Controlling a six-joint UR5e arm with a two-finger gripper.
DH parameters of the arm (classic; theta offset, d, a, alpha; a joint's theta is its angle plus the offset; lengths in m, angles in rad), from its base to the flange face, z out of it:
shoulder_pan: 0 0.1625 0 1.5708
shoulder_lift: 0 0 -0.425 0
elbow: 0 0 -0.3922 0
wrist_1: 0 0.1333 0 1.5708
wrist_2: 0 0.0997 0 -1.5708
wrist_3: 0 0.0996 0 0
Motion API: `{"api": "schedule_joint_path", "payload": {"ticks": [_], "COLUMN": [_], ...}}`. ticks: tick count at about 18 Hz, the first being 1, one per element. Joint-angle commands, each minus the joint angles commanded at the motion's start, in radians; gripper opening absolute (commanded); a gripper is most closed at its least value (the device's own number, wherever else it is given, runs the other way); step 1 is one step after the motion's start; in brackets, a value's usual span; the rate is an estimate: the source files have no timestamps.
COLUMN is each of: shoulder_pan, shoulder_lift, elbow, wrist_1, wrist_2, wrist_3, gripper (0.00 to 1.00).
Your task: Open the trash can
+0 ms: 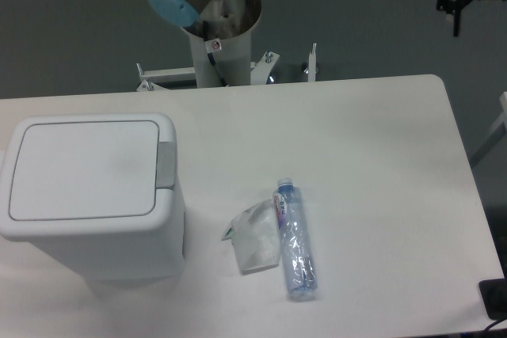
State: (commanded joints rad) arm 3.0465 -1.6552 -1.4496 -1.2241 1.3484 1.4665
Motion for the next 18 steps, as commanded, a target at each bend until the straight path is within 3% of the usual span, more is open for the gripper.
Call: {"api": "schedule_joint_path", "payload": {"ticks": [3,6,11,14,18], "shoulder_pan": [-0.002,-0.031,-0.162,-0.283,-0.432], "shoulder_lift": [0.002,0.006,0.003,-0.006,-0.003], "elbow": [-0.003,-0.005,0.002,0.009,0.005], "wrist_1": [0.0,0.005,0.014,0.057,0.091], "wrist_2": [0.002,0.002,0.002,0.002,0.002], "wrist_3": [-0.008,-0.098,-0.41,-0.631,-1.013], "gripper": [1.0,1.0,1.0,1.0,1.0]}}
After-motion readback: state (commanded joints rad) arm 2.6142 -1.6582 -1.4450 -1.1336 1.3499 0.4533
